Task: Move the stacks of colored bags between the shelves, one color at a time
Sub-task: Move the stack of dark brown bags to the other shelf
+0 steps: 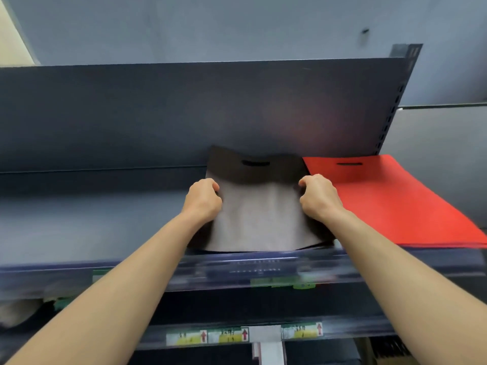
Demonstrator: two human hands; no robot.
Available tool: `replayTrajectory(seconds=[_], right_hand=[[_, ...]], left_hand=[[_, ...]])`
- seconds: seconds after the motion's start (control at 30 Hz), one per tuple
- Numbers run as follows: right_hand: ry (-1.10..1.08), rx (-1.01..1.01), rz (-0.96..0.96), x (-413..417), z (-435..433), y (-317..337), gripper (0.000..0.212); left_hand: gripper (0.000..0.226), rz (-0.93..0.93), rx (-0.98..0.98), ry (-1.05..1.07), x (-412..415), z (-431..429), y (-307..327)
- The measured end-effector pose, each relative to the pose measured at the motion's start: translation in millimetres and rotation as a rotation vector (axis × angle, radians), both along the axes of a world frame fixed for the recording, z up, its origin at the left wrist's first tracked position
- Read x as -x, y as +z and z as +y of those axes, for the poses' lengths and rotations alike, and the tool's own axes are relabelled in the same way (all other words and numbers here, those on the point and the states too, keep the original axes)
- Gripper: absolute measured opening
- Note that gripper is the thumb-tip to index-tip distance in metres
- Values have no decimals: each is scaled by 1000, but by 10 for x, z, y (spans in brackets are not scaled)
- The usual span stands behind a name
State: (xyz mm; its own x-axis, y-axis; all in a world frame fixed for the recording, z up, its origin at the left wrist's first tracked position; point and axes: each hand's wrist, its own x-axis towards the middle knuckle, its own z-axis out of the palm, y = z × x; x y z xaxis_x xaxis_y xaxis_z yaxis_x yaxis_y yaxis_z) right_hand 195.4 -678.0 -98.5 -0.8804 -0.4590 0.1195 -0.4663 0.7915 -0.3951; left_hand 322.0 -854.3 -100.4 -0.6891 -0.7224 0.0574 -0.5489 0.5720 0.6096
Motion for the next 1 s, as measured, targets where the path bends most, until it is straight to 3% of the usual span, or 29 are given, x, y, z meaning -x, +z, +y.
replayTrajectory(seconds=[0.37, 0.5, 0.77, 1.0], right_hand=[[-105, -50, 60, 83, 35, -51, 37], [-85, -61, 187, 42, 100, 38, 32], [-104, -120, 542, -63, 653, 569, 32], [-330, -253, 695, -173, 1926, 956, 29]], left_hand=[[36, -153, 93, -88, 118, 37, 20], [31, -198, 244, -26, 138, 123, 126], [41, 237, 451, -449, 498, 963, 614], [38, 587, 633, -755, 869, 2222, 1026]])
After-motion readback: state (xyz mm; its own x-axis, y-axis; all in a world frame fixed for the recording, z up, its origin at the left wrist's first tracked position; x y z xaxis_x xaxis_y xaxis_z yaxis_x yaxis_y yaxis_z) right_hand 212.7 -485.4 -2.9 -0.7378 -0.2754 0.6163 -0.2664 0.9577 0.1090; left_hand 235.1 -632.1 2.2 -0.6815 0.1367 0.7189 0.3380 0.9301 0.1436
